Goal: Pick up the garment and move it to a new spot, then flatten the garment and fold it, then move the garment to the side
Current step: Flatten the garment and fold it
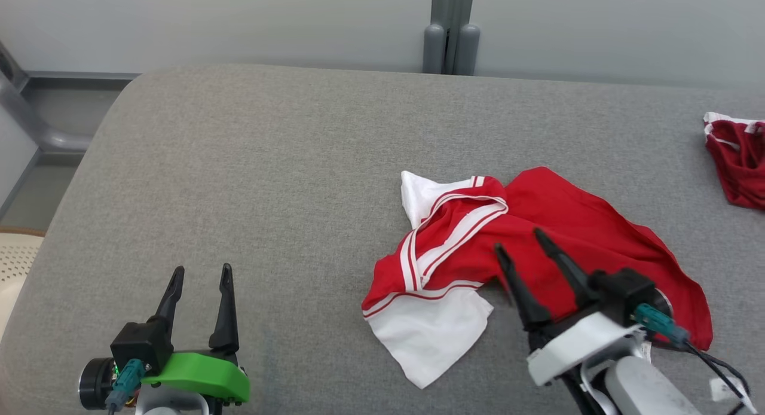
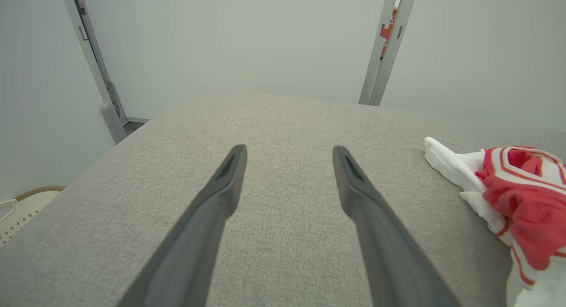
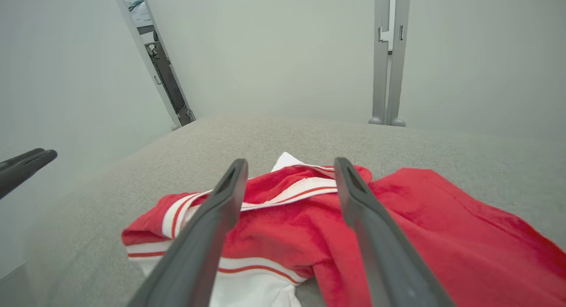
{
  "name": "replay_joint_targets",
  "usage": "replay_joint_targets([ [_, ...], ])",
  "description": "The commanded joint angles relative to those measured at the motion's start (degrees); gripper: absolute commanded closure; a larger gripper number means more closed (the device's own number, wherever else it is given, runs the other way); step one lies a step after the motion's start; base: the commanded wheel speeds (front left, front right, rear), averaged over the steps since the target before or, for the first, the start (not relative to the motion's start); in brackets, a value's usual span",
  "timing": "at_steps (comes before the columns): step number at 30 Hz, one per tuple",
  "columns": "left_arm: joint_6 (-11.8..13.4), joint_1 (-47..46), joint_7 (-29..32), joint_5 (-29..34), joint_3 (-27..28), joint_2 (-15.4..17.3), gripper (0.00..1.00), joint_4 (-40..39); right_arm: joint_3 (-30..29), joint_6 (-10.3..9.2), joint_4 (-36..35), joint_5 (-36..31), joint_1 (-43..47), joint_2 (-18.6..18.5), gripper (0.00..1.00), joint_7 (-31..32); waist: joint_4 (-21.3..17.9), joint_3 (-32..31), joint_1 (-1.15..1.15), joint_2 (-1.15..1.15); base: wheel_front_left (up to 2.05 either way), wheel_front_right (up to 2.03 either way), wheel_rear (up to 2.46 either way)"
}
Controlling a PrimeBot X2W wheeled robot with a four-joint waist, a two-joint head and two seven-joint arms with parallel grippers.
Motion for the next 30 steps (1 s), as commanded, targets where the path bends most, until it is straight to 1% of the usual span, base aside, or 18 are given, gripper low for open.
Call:
replay_joint_targets([
  [1, -0.22, 0.78, -0.01, 0.40, 0.30, 0.10, 0.00, -0.18, -2.03, -0.04, -1.50, -0.53, 1.86, -0.57, 0.00, -0.17, -1.18, -0.61, 0.00, 0.00, 0.00, 0.00, 0.00],
  [5, -0.35, 1.31, -0.01, 0.64, 0.80, 0.10, 0.00, -0.29, -8.36, -0.03, -5.68, -1.64, 6.19, -0.63, 0.00, -0.17, -2.33, -1.02, 0.00, 0.00, 0.00, 0.00, 0.00],
  [8, -0.42, 1.53, -0.01, 0.90, 1.01, 0.10, 0.00, -0.32, -12.78, -0.03, -8.31, -2.56, 9.32, 0.30, 0.00, -0.17, -2.97, -1.35, 0.00, 0.00, 0.00, 0.00, 0.00],
  [12, -0.56, 1.79, -0.01, 1.16, 1.08, 0.10, 0.00, -0.37, -17.17, -0.03, -10.85, -4.06, 12.51, 1.44, 0.00, -0.17, -3.57, -1.75, 0.00, 0.00, 0.00, 0.00, 0.00],
  [15, -0.72, 1.90, -0.01, 1.34, 1.08, 0.10, 0.00, -0.57, -18.98, -0.03, -12.04, -5.11, 14.26, 2.67, 0.00, -0.17, -4.07, -1.85, 0.00, 0.00, 0.00, 0.00, 0.00],
  [19, -0.89, 1.65, -0.01, 1.72, -0.20, 0.10, 0.00, -0.77, -19.12, -0.03, -12.63, -6.13, 14.41, 3.40, 0.00, -0.17, -4.70, -1.36, 0.00, 0.00, 0.00, 0.00, 0.00],
  [22, -1.01, 0.87, -0.01, 2.20, -2.55, 0.10, 0.00, -0.70, -19.12, -0.03, -12.75, -6.50, 13.65, 3.67, 0.00, -0.17, -4.99, -0.88, 0.00, 0.00, 0.00, 0.00, 0.00],
  [30, -1.40, -1.72, -0.01, 3.41, -13.88, 0.10, 0.00, 1.05, -19.61, -0.03, -12.55, -6.79, 12.58, 3.82, 0.00, -0.17, -6.54, 0.62, 0.00, 0.00, 0.00, 0.00, 0.00],
])
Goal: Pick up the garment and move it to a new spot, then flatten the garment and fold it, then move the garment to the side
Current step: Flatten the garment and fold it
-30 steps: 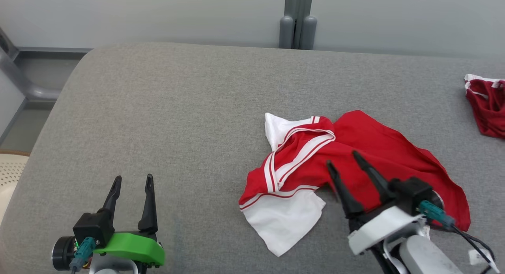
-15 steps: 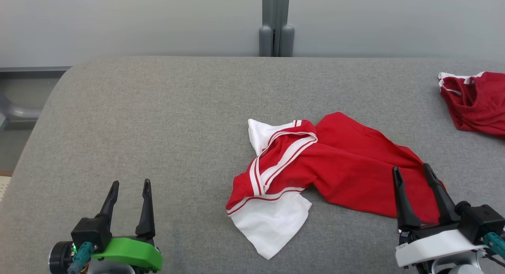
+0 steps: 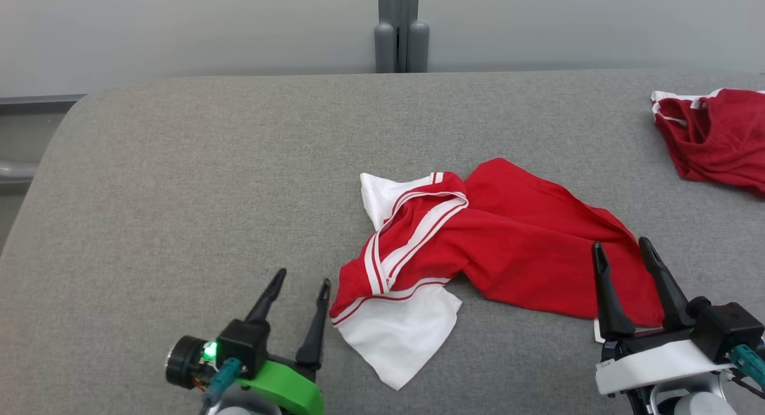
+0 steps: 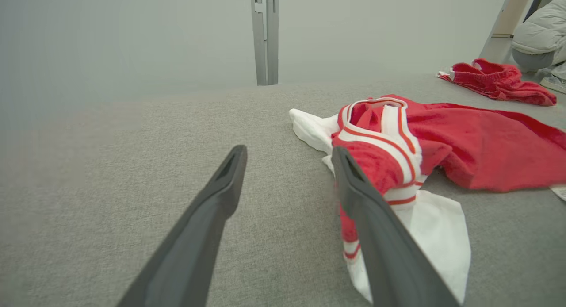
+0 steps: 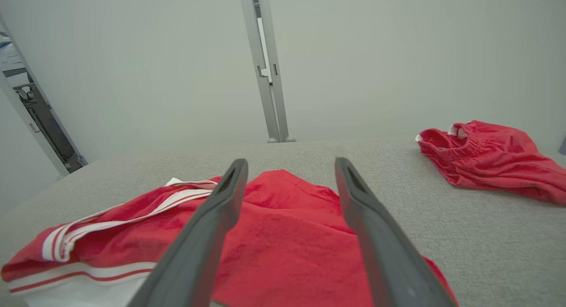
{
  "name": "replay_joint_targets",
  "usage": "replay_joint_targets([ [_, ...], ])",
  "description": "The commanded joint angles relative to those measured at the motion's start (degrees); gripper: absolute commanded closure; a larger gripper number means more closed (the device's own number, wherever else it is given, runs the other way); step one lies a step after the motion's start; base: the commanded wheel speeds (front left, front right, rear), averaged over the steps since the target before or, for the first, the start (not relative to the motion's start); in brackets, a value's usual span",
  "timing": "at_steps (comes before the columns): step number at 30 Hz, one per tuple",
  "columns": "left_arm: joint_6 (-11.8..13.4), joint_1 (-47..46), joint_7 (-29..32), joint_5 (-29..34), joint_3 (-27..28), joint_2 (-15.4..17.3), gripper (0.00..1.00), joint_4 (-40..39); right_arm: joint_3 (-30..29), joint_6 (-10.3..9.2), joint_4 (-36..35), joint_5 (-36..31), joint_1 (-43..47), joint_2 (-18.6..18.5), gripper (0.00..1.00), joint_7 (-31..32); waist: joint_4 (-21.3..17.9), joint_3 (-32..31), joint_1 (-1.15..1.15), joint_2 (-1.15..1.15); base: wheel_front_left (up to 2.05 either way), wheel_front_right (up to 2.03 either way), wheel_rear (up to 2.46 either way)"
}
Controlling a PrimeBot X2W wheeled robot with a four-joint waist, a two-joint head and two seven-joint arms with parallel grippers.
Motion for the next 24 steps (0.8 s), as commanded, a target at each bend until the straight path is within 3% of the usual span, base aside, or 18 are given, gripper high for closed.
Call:
replay_joint_targets([
  [1, -0.19, -1.05, -0.03, 0.16, -1.90, 0.13, 0.00, 0.66, -0.26, -0.02, -0.09, -0.28, -0.53, -0.02, 0.00, -0.17, -0.95, 0.60, 0.00, 0.00, 0.00, 0.00, 0.00],
  [7, -0.20, -2.52, -0.03, -1.39, -8.29, 1.37, 0.00, 3.95, -0.52, -0.02, -0.01, -0.22, -1.20, 0.10, 0.00, -0.17, -3.62, 1.85, 0.00, 0.00, 0.00, 0.00, 0.00],
  [14, -0.21, -6.18, -0.02, -1.49, -8.67, 2.73, 0.02, 9.44, -0.27, -0.02, 0.02, -0.08, -2.21, 0.07, 0.00, -0.17, -6.59, 3.52, 0.00, 0.00, 0.00, 0.00, 0.00],
  [15, -0.21, -7.34, -0.04, -1.32, -8.68, 2.89, 0.93, 10.31, -0.24, -0.02, 0.05, -0.02, -2.47, 0.14, 0.00, -0.17, -6.96, 3.73, 0.00, 0.00, 0.00, 0.00, 0.00],
  [16, -0.21, -8.34, -0.03, -1.89, -8.27, 2.74, 1.00, 10.66, -0.19, -0.02, 0.03, 0.01, -2.59, 0.16, 0.00, -0.17, -7.21, 3.92, 0.00, 0.00, 0.00, 0.00, 0.00],
  [24, 0.68, -12.33, -0.03, -4.04, -1.31, 4.74, 1.00, 9.73, -0.71, -0.02, 0.15, -0.18, -2.30, 0.29, 0.00, -0.17, -7.88, 4.56, 0.00, 0.00, 0.00, 0.00, 0.00],
])
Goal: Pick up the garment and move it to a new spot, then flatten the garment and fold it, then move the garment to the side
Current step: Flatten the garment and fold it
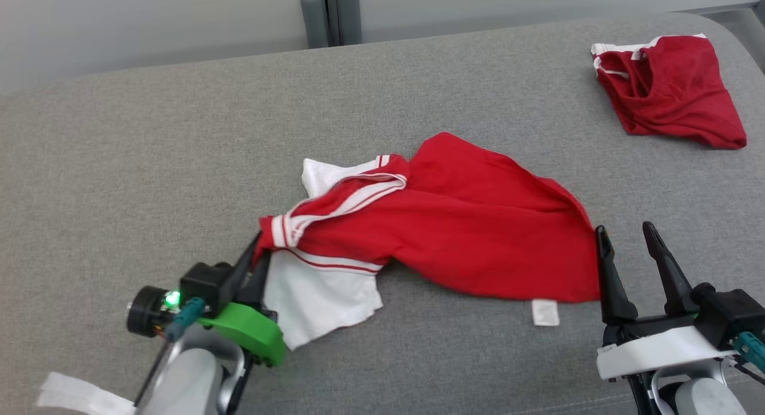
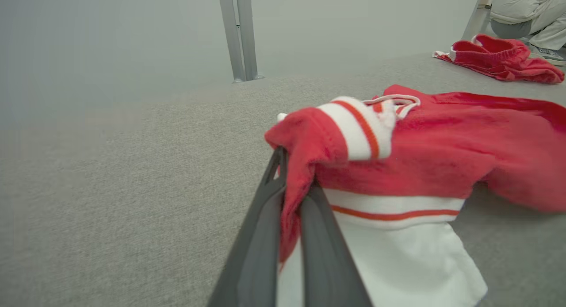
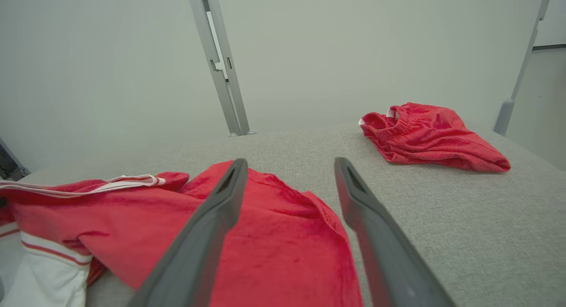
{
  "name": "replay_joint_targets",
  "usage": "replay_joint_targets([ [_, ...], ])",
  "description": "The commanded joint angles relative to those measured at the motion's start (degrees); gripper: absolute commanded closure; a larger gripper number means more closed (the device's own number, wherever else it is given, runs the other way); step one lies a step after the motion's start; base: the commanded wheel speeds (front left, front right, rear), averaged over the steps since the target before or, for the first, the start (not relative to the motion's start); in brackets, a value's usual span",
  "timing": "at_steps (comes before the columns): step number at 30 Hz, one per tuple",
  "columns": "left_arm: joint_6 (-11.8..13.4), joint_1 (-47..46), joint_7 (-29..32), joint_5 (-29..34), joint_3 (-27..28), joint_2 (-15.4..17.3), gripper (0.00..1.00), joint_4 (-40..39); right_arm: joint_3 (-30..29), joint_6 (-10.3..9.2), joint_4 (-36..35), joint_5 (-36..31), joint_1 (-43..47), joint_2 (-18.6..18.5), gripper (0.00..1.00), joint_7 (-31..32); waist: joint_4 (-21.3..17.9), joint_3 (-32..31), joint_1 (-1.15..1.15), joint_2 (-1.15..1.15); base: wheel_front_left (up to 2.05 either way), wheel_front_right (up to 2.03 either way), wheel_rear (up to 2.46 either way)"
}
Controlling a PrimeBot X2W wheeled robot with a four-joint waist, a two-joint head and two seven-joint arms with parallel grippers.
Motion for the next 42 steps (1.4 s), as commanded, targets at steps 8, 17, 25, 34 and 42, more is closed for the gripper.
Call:
replay_joint_targets([
  [8, 0.86, 0.49, -0.02, -0.39, 5.92, 2.93, 0.00, 1.92, -2.31, -0.02, 2.77, -0.66, -0.44, 0.06, 0.00, -0.17, -0.39, -0.07, 0.00, 0.00, 0.00, 0.00, 0.00],
  [17, 1.03, 4.78, -0.02, 0.36, 9.61, 0.18, 0.00, -3.86, -2.93, -0.02, 3.89, -1.03, 1.11, 0.00, 0.00, -0.17, 1.67, -2.34, 0.00, 0.00, 0.00, 0.00, 0.00],
  [25, 2.19, 11.39, -0.01, 1.53, 16.48, -1.47, 0.00, -13.71, -2.42, -0.02, 3.24, -1.01, 2.36, 0.04, 0.00, -0.17, 3.97, -5.08, 0.00, 0.00, 0.00, 0.00, 0.00],
  [34, 1.95, 17.12, -0.01, 3.59, 21.55, -2.54, 0.00, -20.03, -0.64, -0.02, 2.45, -0.97, 3.84, -0.39, 0.00, -0.17, 5.87, -7.71, 0.00, 0.00, 0.00, 0.00, 0.00],
  [42, 0.49, 20.43, -0.01, 4.70, 21.16, -2.86, 0.00, -20.40, 0.48, -0.02, 1.73, -1.40, 5.55, -0.95, 0.00, -0.17, 6.83, -8.87, 0.00, 0.00, 0.00, 0.00, 0.00],
])
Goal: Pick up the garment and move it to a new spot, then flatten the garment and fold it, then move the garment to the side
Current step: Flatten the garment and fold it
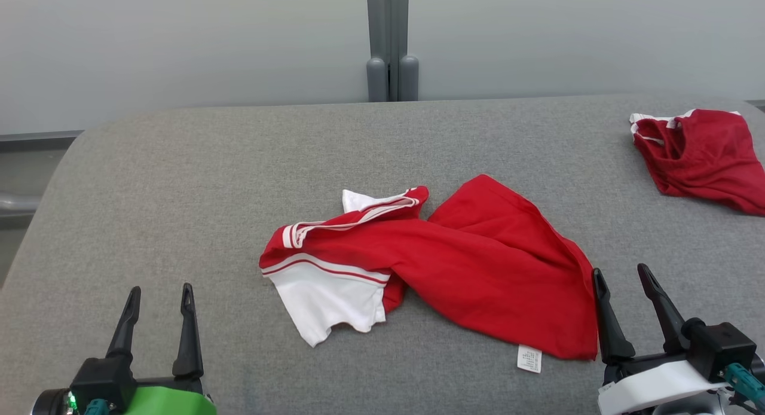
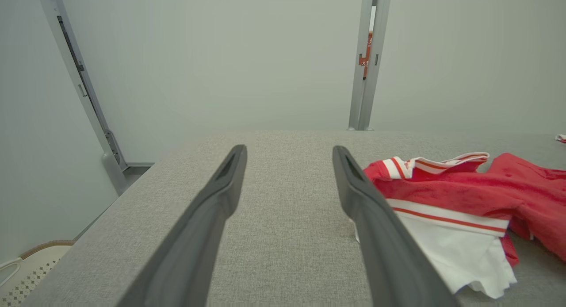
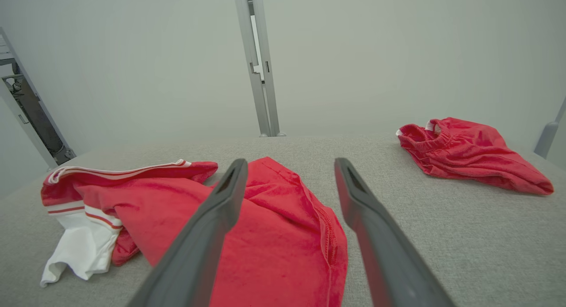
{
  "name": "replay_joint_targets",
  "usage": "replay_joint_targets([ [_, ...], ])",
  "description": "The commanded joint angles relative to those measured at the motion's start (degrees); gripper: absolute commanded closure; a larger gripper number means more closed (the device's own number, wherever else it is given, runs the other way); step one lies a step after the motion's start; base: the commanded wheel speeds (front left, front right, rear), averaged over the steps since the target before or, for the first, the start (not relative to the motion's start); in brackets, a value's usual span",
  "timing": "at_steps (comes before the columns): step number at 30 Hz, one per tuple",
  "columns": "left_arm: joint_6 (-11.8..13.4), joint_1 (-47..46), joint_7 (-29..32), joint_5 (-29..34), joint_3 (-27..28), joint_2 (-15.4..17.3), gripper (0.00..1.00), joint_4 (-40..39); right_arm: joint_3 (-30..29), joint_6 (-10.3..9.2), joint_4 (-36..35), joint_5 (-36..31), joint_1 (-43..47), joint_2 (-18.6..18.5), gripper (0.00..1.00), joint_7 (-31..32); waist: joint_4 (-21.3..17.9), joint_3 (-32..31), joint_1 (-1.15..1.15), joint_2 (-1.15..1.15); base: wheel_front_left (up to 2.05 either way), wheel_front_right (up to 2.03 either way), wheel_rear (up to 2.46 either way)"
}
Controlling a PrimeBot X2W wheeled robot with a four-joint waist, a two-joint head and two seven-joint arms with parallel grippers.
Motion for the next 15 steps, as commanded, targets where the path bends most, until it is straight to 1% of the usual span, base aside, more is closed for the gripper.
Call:
replay_joint_targets([
  [1, -0.27, 1.09, -0.01, 0.22, -0.09, -0.07, 0.00, 0.24, 0.12, -0.02, -0.24, -0.42, 0.85, -0.19, 0.00, -0.17, 0.19, -0.26, 0.00, 0.00, 0.00, 0.00, 0.00],
  [15, -1.03, 0.72, -0.02, -0.02, -0.95, -0.29, 0.00, 1.88, 0.94, -0.02, 0.41, -0.79, 0.77, -0.06, 0.00, -0.17, -0.15, -0.07, 0.00, 0.00, 0.00, 0.00, 0.00],
])
